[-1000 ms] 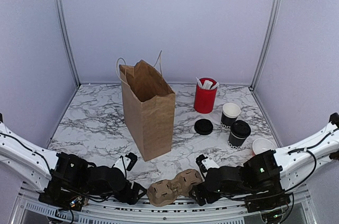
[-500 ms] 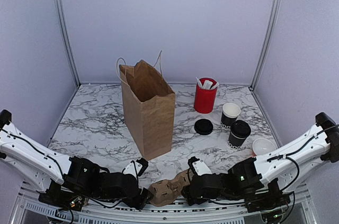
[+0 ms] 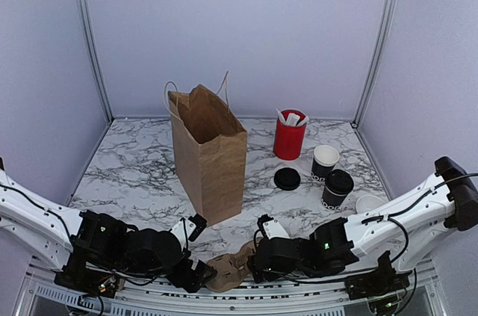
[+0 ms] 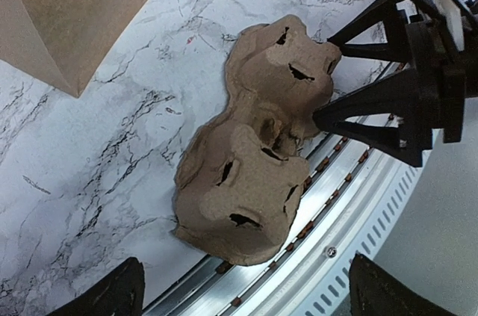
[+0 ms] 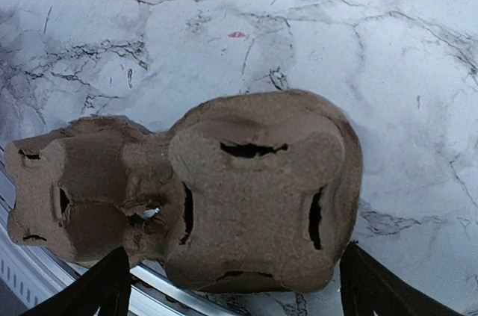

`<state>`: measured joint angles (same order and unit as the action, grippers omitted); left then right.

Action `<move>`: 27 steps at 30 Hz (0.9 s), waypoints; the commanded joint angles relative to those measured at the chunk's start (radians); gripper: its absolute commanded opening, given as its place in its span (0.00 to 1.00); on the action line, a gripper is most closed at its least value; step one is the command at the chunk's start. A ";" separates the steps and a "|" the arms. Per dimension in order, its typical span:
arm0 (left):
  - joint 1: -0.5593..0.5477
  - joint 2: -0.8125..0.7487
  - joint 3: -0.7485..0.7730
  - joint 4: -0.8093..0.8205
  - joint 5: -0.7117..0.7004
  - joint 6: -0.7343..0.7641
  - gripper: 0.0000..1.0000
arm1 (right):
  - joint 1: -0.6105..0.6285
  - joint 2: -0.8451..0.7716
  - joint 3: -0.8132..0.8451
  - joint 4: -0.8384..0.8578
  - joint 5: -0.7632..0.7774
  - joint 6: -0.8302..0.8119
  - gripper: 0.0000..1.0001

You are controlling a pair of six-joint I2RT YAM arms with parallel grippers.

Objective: Pack the takeout coffee

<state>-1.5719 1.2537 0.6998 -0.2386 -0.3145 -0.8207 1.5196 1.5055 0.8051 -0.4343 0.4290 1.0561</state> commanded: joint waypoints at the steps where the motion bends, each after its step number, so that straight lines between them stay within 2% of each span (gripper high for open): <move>1: 0.014 -0.027 -0.007 -0.022 0.024 0.071 0.97 | -0.023 0.037 0.012 0.059 -0.024 -0.055 0.94; 4: 0.016 -0.034 -0.001 -0.021 0.029 0.093 0.98 | -0.029 0.050 0.010 0.066 -0.040 -0.055 0.92; 13: 0.016 -0.017 0.029 -0.033 0.006 0.237 0.99 | -0.074 0.021 0.046 0.033 -0.061 -0.107 0.74; 27: -0.024 0.050 0.099 -0.115 -0.170 0.472 0.99 | -0.147 -0.017 0.184 -0.131 -0.162 -0.160 0.71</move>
<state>-1.5772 1.2816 0.7731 -0.3019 -0.4061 -0.4431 1.4021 1.5326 0.9485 -0.5014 0.3004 0.9218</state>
